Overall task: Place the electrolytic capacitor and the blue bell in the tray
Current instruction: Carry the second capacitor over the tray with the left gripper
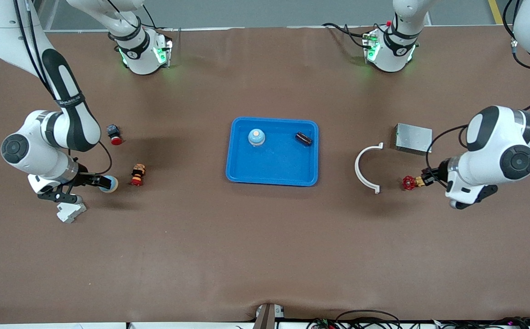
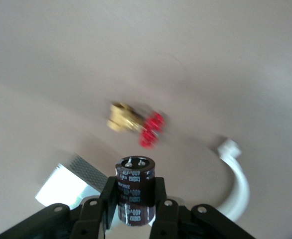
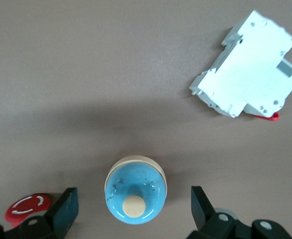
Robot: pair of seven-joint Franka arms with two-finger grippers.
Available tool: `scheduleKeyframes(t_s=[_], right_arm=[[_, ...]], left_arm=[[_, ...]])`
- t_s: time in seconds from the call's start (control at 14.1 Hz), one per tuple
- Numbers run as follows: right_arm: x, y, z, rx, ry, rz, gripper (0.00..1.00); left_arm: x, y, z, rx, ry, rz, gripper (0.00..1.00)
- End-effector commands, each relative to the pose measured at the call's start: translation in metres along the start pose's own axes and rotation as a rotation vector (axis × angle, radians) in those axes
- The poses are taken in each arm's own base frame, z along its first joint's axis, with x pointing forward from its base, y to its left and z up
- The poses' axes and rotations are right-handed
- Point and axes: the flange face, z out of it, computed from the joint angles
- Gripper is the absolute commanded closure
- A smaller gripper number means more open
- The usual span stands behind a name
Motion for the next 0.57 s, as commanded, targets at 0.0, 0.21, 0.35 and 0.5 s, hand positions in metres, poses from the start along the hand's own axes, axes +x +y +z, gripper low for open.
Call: scheduleKeyframes(t_s=[0.0, 0.21, 0.35, 0.5], right_arm=[[-0.007, 0.001, 0.01, 0.018, 0.003, 0.009, 0.0], [-0.014, 0.0, 0.021, 0.016, 0.013, 0.007, 0.0], [-0.014, 0.0, 0.023, 0.015, 0.014, 0.007, 0.0], [-0.014, 0.0, 0.029, 0.014, 0.019, 0.007, 0.0]], left_arm=[[-0.033, 0.035, -0.011, -0.031, -0.03, -0.048, 1.0], [-0.083, 0.094, -0.016, -0.033, -0.015, -0.052, 1.0], [-0.122, 0.137, -0.014, -0.027, 0.013, -0.059, 1.0], [-0.151, 0.169, -0.006, -0.048, 0.022, -0.097, 1.0]])
